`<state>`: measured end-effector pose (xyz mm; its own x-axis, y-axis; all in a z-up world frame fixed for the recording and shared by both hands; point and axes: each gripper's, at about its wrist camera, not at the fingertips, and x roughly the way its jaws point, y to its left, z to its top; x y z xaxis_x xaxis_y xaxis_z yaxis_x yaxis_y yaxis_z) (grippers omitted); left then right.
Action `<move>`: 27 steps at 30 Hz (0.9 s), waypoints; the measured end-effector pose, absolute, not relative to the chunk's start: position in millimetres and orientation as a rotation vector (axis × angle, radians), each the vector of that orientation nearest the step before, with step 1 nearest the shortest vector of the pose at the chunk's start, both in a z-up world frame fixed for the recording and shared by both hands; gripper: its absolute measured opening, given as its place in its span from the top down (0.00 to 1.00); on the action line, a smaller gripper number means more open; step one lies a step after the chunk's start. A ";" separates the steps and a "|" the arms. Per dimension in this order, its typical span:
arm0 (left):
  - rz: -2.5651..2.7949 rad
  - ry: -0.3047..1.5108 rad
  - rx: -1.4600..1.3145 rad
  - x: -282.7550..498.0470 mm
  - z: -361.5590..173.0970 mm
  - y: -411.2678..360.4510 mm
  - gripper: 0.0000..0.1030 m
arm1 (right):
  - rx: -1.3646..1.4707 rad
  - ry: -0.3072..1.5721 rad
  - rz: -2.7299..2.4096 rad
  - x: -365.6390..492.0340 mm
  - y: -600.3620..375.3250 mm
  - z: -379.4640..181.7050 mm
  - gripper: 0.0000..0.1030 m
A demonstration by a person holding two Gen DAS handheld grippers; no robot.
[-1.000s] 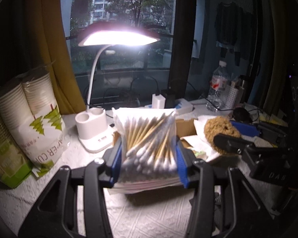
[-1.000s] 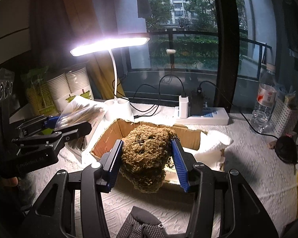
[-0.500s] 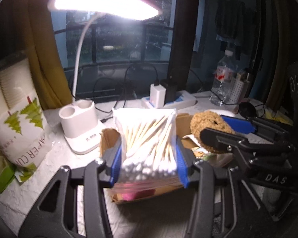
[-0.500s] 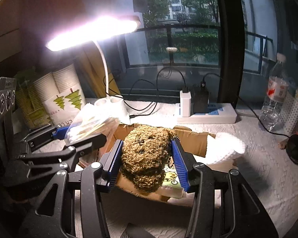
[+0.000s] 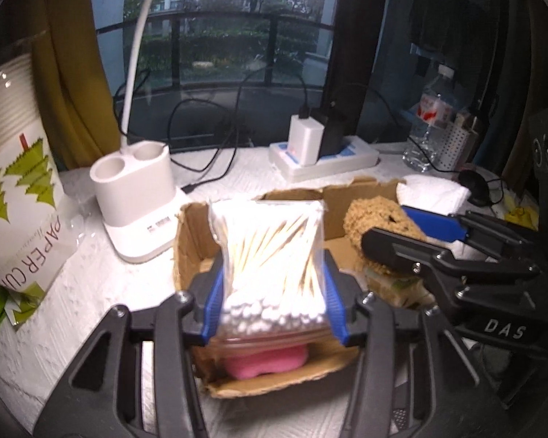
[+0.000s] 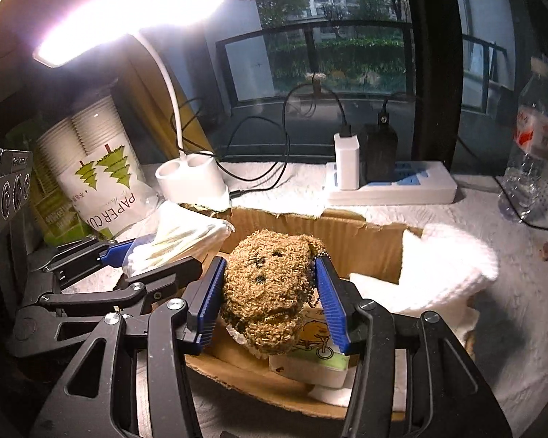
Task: Organize soft objects
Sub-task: 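Carry the swab bag into the box and open the left gripper while the right carries the teddy bear, then lower the teddy bear into the box and open the right gripper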
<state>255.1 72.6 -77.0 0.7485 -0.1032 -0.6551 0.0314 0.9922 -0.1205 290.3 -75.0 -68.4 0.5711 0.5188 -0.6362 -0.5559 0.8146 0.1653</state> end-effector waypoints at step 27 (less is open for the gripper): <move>-0.034 0.672 -0.119 218.3 -48.7 79.5 0.48 | -0.048 0.676 0.591 267.1 -87.6 -43.4 0.45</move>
